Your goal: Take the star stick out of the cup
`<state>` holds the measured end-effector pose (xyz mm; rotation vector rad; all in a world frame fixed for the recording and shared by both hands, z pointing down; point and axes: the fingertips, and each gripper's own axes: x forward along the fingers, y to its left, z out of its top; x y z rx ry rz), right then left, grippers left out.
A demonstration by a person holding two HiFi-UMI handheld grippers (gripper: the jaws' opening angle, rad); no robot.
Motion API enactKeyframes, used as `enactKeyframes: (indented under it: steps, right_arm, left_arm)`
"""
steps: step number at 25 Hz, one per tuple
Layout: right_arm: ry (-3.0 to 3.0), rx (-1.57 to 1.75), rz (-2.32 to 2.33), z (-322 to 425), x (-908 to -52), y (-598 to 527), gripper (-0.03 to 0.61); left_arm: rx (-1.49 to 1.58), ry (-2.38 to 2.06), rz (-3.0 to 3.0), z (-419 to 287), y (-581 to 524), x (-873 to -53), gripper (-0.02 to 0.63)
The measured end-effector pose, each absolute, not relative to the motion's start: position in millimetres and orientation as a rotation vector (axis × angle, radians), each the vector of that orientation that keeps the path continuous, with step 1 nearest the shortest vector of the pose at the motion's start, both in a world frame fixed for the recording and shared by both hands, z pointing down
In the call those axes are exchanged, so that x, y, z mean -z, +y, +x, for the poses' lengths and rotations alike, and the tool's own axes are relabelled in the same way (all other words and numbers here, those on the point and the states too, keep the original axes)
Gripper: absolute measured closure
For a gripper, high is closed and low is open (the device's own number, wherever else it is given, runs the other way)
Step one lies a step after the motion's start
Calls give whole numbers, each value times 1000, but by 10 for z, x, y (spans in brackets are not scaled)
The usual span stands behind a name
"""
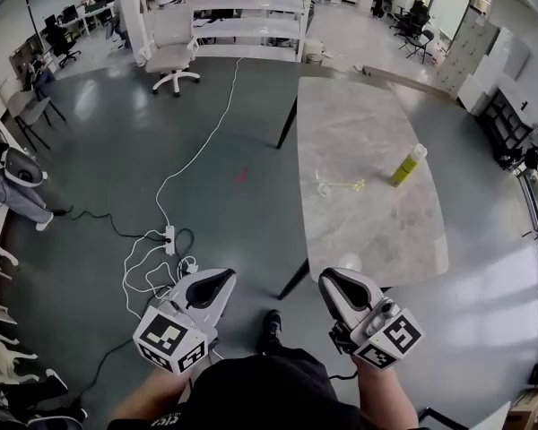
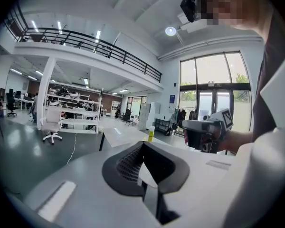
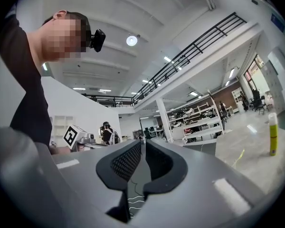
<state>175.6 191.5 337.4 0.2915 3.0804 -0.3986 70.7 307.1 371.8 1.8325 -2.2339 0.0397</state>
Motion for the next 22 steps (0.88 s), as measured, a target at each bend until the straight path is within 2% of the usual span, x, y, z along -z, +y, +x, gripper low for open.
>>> enactKeyframes:
  steps: [13,22]
  right_arm:
    - [3071,480,241,1181,-3595,863,534]
    - [3127,486,97,503,-3747,571,534]
  left_arm:
    - [-56,-2143,1902,203,1814,-3867,614]
    - [-19,-1977,2033,-499,1218,-4051,614]
